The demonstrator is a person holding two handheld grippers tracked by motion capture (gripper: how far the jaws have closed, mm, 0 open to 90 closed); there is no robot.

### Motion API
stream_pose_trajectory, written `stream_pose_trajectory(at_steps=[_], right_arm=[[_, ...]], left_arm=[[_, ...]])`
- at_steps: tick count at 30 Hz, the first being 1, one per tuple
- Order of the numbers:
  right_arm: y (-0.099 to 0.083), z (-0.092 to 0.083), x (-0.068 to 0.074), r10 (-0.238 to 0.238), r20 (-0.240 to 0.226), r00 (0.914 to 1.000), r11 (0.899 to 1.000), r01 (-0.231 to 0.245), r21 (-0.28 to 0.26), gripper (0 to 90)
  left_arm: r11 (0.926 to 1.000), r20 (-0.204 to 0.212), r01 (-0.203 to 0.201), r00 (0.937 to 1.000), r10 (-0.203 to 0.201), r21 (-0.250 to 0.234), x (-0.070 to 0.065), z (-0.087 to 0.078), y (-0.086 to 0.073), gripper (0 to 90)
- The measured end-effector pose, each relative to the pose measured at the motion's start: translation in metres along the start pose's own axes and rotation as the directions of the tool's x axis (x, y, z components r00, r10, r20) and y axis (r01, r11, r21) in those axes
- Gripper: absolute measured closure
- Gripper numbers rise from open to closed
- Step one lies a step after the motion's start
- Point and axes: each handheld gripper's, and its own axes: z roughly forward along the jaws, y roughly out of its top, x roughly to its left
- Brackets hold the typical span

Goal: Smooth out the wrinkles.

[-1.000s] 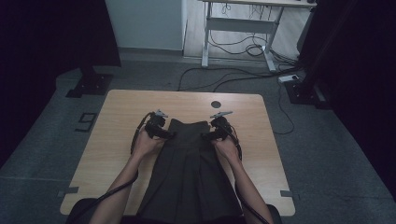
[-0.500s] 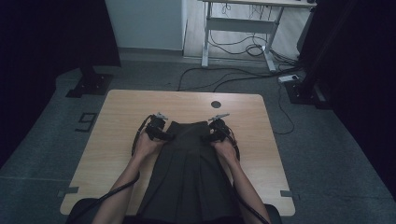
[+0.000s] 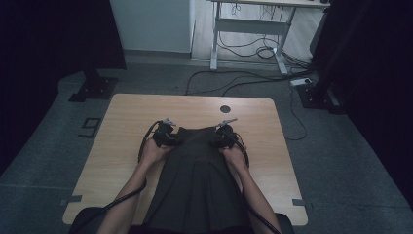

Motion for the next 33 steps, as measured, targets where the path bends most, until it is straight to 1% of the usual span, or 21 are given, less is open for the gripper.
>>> stream_pose_trajectory(at_steps=[2, 5, 6, 8, 11, 14, 19, 22, 24, 26, 30, 33], right_arm=[[0.001, -0.001, 0.002, -0.011, 0.003, 0.9999, 1.0, 0.011, 0.008, 65.3], [0.002, -0.001, 0.005, -0.025, 0.013, 0.9996, 1.0, 0.025, 0.012, 71.2], [0.003, -0.001, 0.006, -0.027, 0.017, 0.9995, 1.0, 0.027, 0.013, 72.9], [0.002, -0.002, 0.007, -0.033, 0.02, 0.9993, 0.999, 0.033, 0.011, 75.3], [0.002, -0.004, 0.007, -0.031, 0.015, 0.9994, 1.0, 0.03, 0.003, 76.8], [0.002, -0.007, 0.006, -0.016, 0.004, 0.9999, 1.0, 0.016, -0.006, 77.3], [0.005, -0.013, 0.004, -0.012, -0.007, 0.9999, 1.0, 0.012, -0.022, 77.5], [0.008, -0.016, 0.002, -0.011, -0.009, 0.9999, 0.999, 0.011, -0.033, 77.7], [0.011, -0.019, 0.001, -0.013, -0.015, 0.9998, 0.999, 0.013, -0.041, 77.9], [0.014, -0.021, 0.001, -0.014, -0.009, 0.9999, 0.999, 0.013, -0.051, 78.1], [0.023, -0.027, -0.001, -0.014, -0.005, 0.9999, 0.997, 0.013, -0.071, 78.6], [0.029, -0.032, -0.001, -0.022, 0.003, 0.9997, 0.996, 0.022, -0.086, 78.9]], left_arm=[[0.9999, 0.016, 0.011, 0.9998, -0.011, -0.001, 0.001, 0.0, 0.0, 65.1], [0.9996, 0.052, 0.029, 0.9982, -0.029, -0.002, 0.002, 0.0, -0.001, 73.3], [0.9995, 0.057, 0.031, 0.9979, -0.031, -0.004, 0.003, 0.0, -0.001, 75.8], [0.9997, 0.054, 0.021, 0.9983, -0.02, -0.01, 0.001, 0.0, -0.001, 79.4], [0.9999, 0.041, -0.004, 0.9991, 0.004, -0.01, -0.001, -0.001, 0.0, 81.1], [0.9997, 0.049, -0.002, 0.9988, 0.003, -0.023, 0.0, -0.003, 0.001, 81.6], [0.9989, 0.053, -0.008, 0.9985, 0.011, -0.046, 0.001, -0.008, 0.006, 82.1], [0.9979, 0.04, -0.017, 0.999, 0.02, -0.062, 0.001, -0.012, 0.011, 83.6], [0.9969, 0.043, -0.021, 0.9988, 0.024, -0.076, 0.003, -0.017, 0.016, 84.7], [0.9962, 0.034, -0.036, 0.9987, 0.039, -0.079, 0.003, -0.021, 0.022, 84.8], [0.9943, 0.021, -0.053, 0.9982, 0.056, -0.092, 0.004, -0.029, 0.032, 85.1], [0.9922, 0.01, -0.063, 0.9979, 0.065, -0.108, 0.004, -0.034, 0.038, 85.2]])
